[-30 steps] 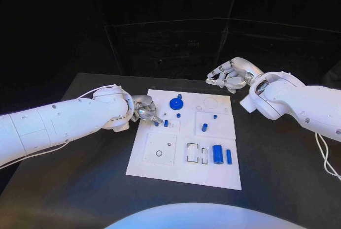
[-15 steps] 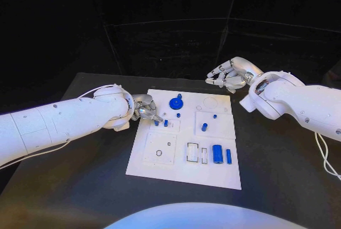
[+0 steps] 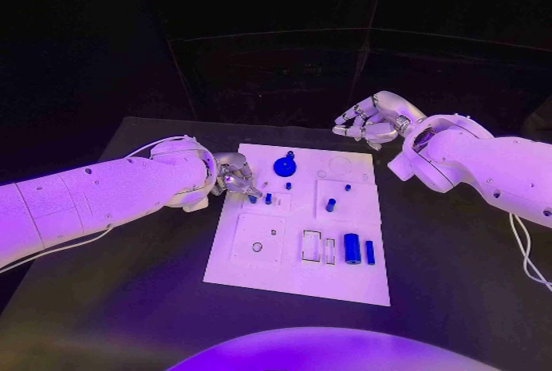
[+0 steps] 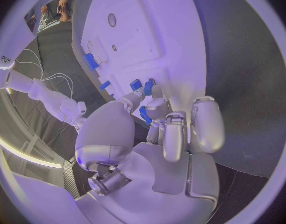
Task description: Assemble the parts on the task board
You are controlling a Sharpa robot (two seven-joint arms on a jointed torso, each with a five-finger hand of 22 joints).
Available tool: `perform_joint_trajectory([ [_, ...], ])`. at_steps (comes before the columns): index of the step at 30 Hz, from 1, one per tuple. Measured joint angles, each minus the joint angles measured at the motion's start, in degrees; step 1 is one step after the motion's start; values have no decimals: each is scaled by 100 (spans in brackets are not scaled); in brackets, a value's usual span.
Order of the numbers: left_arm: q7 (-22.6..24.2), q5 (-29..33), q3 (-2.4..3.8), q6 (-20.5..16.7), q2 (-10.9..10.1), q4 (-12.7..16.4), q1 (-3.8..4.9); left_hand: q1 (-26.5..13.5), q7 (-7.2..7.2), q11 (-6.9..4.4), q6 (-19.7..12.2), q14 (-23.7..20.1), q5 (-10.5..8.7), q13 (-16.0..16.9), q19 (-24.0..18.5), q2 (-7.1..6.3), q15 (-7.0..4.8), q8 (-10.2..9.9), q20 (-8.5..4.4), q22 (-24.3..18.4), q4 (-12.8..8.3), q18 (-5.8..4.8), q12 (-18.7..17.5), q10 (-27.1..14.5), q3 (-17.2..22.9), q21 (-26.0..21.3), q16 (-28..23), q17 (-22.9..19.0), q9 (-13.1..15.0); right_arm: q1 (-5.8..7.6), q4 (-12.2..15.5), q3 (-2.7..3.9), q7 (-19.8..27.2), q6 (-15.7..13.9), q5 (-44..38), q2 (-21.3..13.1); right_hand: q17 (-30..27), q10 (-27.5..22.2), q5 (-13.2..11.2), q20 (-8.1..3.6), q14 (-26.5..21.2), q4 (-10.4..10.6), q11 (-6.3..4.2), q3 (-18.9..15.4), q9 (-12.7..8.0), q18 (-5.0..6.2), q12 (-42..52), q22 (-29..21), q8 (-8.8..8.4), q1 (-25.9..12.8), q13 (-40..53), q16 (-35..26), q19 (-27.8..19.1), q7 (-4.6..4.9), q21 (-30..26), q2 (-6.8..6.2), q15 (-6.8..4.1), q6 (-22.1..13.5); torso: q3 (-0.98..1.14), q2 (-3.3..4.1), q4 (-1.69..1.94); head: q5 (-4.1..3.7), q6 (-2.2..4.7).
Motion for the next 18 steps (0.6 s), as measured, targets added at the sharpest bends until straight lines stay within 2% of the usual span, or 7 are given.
perform_joint_trajectory([
  [16, -2, -1, 1, 135, -2, 27, 1, 23, 1, -21, 0, 0, 0, 15, -1, 23, 0, 24, 1, 0, -17, 0, 26, 21, -17, 0, 0, 0, 20, 0, -2, 0, 0, 4, 0, 3, 1, 0, 0, 0, 0, 0, 0, 0, 0, 0, 0, 0, 0, 0, 1, 0, 0, 0, 0, 0, 0, 0, -2, -2, 0, 3, -9],
  [18, -2, -1, 1, 136, -1, 25, 1, 23, 1, -21, 0, -8, 0, 15, -1, 23, -8, 23, 1, -1, -17, -62, 26, 21, -17, 0, 0, 0, 27, 0, -2, 0, 0, 4, 0, 3, 0, 0, 0, 0, 0, 0, 0, 0, 0, 0, 0, 0, 0, 0, 1, 0, 0, 0, 0, 0, 0, 0, -2, -2, 0, 3, -9],
])
